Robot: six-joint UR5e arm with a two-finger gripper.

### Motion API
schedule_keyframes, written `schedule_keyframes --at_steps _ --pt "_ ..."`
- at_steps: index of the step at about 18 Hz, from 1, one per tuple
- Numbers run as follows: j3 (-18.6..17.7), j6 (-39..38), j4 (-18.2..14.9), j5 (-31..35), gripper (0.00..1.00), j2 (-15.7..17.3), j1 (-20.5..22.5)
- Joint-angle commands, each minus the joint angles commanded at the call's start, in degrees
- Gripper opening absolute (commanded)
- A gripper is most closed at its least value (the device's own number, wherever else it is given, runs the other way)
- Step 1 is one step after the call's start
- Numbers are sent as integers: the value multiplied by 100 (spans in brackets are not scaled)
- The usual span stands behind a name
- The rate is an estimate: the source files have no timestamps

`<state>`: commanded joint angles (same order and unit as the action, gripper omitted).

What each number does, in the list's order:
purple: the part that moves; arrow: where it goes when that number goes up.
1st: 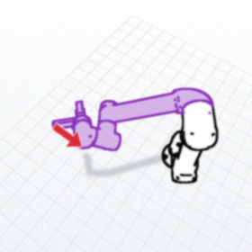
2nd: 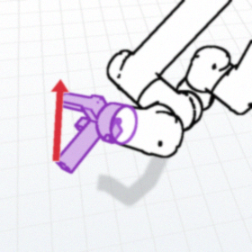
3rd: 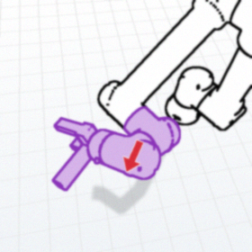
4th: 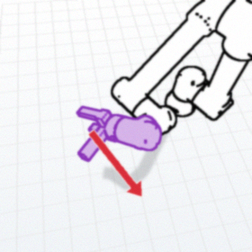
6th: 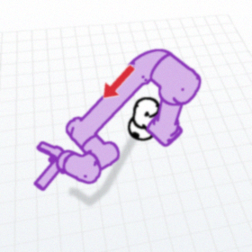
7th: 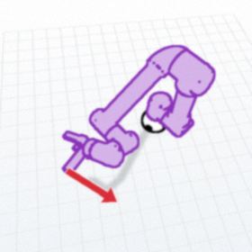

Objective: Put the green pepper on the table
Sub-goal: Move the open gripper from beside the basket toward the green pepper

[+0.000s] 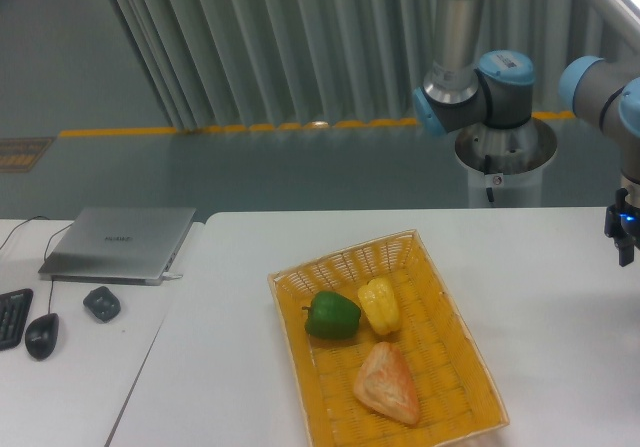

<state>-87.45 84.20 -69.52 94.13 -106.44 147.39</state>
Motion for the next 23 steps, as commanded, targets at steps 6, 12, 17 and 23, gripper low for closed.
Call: schedule_keyframes --at_steps 6,12,17,23 --pt "-9 -350 -9 -114 100 18 -97" --pt "-245 -1044 139 -622 100 105 -246" --pt "-527 -1748 651 -941 100 325 -333" --pt "-519 -3188 695 -1019 100 343 -729"
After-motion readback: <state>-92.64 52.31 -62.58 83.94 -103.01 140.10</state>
